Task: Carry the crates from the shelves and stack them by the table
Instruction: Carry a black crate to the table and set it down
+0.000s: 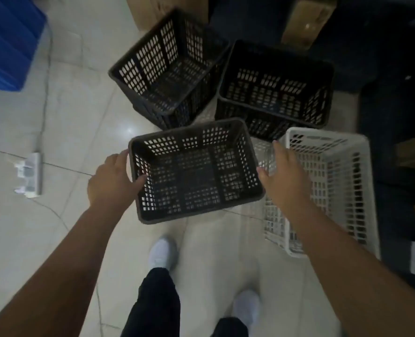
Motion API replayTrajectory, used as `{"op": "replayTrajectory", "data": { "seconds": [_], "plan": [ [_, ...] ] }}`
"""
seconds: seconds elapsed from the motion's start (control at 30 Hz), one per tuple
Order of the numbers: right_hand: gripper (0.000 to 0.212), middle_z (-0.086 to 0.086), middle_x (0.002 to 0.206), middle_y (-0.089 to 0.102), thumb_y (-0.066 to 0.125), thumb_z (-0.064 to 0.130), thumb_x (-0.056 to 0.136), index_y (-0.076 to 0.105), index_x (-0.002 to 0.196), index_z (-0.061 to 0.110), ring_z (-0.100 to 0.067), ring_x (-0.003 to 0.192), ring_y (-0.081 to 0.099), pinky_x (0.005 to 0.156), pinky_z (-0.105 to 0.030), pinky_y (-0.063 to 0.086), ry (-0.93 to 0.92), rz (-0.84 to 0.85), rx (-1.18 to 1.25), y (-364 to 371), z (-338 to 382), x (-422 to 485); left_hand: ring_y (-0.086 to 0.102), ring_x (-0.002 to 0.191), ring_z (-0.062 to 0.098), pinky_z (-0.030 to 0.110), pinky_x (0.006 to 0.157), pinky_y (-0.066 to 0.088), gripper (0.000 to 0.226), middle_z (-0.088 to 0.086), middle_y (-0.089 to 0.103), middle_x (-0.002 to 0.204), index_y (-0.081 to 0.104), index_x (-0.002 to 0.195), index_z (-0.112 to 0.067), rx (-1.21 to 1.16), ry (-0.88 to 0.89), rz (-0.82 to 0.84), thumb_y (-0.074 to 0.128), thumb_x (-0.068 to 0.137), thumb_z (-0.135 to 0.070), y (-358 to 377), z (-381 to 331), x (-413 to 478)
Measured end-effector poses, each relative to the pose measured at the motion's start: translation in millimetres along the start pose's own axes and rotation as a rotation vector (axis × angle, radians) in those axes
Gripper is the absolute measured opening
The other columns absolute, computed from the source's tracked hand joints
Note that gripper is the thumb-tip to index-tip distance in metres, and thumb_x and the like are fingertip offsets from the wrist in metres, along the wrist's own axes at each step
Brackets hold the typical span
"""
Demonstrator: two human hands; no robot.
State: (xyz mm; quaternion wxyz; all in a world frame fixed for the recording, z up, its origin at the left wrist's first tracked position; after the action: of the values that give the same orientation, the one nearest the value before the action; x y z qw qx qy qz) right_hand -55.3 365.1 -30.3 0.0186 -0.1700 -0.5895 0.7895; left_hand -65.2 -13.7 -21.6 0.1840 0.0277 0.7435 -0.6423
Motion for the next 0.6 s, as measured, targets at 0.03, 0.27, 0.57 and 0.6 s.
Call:
{"op": "replayTrajectory", "data": {
  "seconds": [0.03, 0.27, 0.57, 0.6],
  "plan": [
    [0.072, -0.007, 0.152, 0.039, 0.056, 0.048, 0.091, 0.027, 0.152, 0.022, -0.033, 0.129, 0.048, 0.094, -0.044, 0.046, 0.011, -0.004, -0.007, 25.6, -3.9, 16.4, 0.054, 0.121, 0.037, 0.053, 0.087, 0.048, 0.076, 0.008, 0.047, 0.145, 0.034, 0.148, -0.024, -0.015, -0.032, -0.004, 0.063, 0.083, -0.052, 25.2, 9.0, 15.3],
    [0.069, -0.01, 0.147, 0.04, 0.048, 0.043, 0.096, 0.016, 0.155, 0.028, -0.033, 0.117, 0.055, 0.082, -0.041, 0.049, 0.024, 0.052, -0.106, 188.0, -42.2, 130.7, 0.058, 0.105, 0.049, 0.061, 0.076, 0.051, 0.085, 0.016, 0.046, 0.134, 0.022, 0.145, -0.031, -0.106, -0.161, -0.008, 0.073, 0.077, -0.041, 189.4, 63.2, 115.3],
    [0.095, -0.019, 0.111, 0.058, 0.053, 0.012, 0.093, -0.017, 0.152, 0.039, -0.031, 0.078, 0.06, 0.063, -0.036, 0.047, 0.05, 0.101, -0.123, 249.2, -57.3, 190.1, 0.056, 0.095, 0.057, 0.051, 0.069, 0.038, 0.078, 0.03, 0.045, 0.131, -0.002, 0.154, -0.023, -0.177, -0.261, -0.029, 0.049, 0.095, -0.018, 248.1, 82.4, 148.4],
    [0.092, -0.018, 0.104, 0.057, 0.051, 0.013, 0.094, -0.015, 0.153, 0.038, -0.029, 0.075, 0.057, 0.063, -0.035, 0.045, 0.043, 0.109, -0.088, 244.7, -55.2, 186.9, 0.056, 0.094, 0.056, 0.05, 0.07, 0.037, 0.08, 0.031, 0.047, 0.128, -0.004, 0.154, -0.021, -0.193, -0.241, -0.017, 0.049, 0.094, -0.016, 248.0, 83.1, 147.0]
  ]
}}
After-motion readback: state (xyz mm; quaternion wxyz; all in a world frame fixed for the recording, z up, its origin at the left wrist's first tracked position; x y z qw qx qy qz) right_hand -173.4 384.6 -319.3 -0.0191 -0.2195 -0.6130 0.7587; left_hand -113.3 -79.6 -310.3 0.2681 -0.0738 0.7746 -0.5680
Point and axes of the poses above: each hand's wrist, its own x-axis towards the middle knuckle, its own y-axis out of the palm, z = x × y, the point moved 7 cm from there along x, towards the middle knuckle
